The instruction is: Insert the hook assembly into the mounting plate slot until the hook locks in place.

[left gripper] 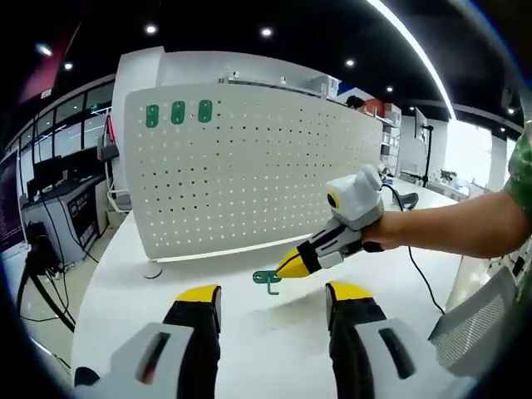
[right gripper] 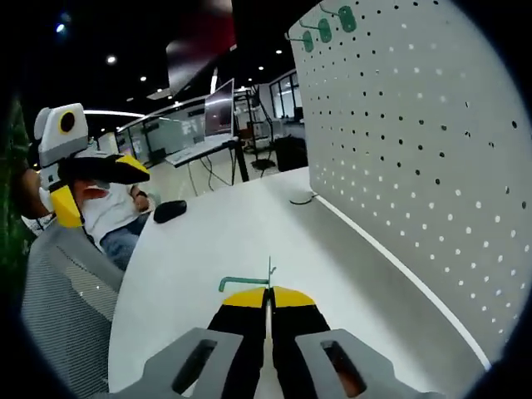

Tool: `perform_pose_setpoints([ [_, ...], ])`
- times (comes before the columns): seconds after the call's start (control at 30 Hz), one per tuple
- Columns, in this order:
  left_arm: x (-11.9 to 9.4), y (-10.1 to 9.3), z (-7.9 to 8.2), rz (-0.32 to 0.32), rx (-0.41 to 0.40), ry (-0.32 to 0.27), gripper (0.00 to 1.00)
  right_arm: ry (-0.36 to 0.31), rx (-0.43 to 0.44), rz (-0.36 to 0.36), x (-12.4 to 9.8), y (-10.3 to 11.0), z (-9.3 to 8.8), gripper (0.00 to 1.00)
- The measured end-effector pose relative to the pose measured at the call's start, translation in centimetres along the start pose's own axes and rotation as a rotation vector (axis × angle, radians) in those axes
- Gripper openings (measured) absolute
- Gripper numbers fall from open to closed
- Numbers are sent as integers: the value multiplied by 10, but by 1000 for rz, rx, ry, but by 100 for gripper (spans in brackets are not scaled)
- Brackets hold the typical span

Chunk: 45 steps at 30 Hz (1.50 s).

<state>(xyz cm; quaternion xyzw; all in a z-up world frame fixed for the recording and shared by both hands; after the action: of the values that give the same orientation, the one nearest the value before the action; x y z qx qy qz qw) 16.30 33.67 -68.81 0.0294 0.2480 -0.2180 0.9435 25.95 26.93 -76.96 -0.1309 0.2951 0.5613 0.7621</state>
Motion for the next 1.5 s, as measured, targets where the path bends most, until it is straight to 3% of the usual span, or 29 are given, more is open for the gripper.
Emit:
perform_pose_setpoints([
  [0.27, -2, -1, 5, -3, 54, -30, 50, -30, -13, -10, -23, 15, 22, 0],
  [0.6, -5, -17, 19, -38, 96, -75, 48, -85, -29, -12, -52, 44, 50, 0],
  [0.97, -13, -29, 27, -47, 170, -103, 43, -104, -61, -14, -68, 71, 65, 0],
  [1.5, -21, -37, 25, -35, 282, -110, 25, -98, -90, 0, -76, 98, 75, 0],
])
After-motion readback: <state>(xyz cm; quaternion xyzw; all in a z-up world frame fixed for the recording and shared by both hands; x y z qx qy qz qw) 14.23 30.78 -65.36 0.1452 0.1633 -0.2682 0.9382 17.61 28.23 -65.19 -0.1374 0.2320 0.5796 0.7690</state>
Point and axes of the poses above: the point that each gripper's makers call its tool centre point, and the gripper's own axes: x roughly forward along the fingers, y roughly to its left, z roughly out of its top, the point moved 1 cm from there along -x, roughly backward along the fingers, and after that the axes turned 9 degrees about y, right-handed, at the moved point
